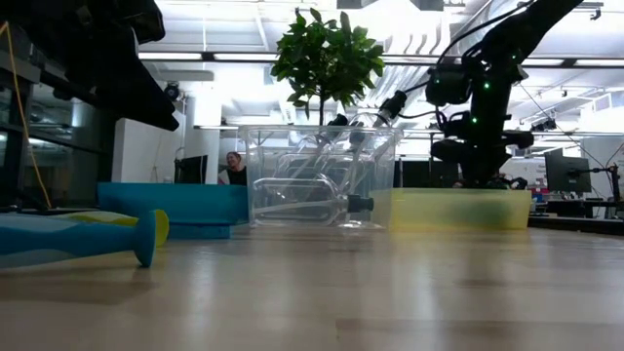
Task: Pick & Place Kitchen Sink Supplies
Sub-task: Put the light green dish brush into the blue bin
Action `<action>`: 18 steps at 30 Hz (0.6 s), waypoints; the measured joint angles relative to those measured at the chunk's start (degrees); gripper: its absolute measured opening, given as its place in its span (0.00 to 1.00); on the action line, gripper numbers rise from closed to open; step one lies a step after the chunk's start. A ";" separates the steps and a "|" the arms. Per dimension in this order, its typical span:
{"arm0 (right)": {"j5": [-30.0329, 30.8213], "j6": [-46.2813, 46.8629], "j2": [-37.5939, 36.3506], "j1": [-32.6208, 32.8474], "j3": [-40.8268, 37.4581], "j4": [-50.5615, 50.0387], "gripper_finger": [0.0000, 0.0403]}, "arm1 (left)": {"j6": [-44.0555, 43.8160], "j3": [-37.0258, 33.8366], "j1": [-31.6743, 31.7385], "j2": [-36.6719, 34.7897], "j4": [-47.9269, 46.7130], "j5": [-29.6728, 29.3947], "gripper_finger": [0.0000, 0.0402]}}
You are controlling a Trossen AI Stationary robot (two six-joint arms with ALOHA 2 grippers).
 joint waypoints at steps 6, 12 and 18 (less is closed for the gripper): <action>-1.27 -3.62 0.00 0.00 1.70 -2.09 0.37 | 0.00 0.00 0.00 -0.01 0.00 0.02 0.47; -1.84 -5.45 0.00 0.15 5.82 -6.52 0.38 | -0.02 0.00 0.02 -0.04 0.02 0.48 0.47; 0.35 -5.41 0.00 1.50 10.73 -14.37 0.38 | -0.04 1.33 0.02 -0.04 -0.97 2.69 0.47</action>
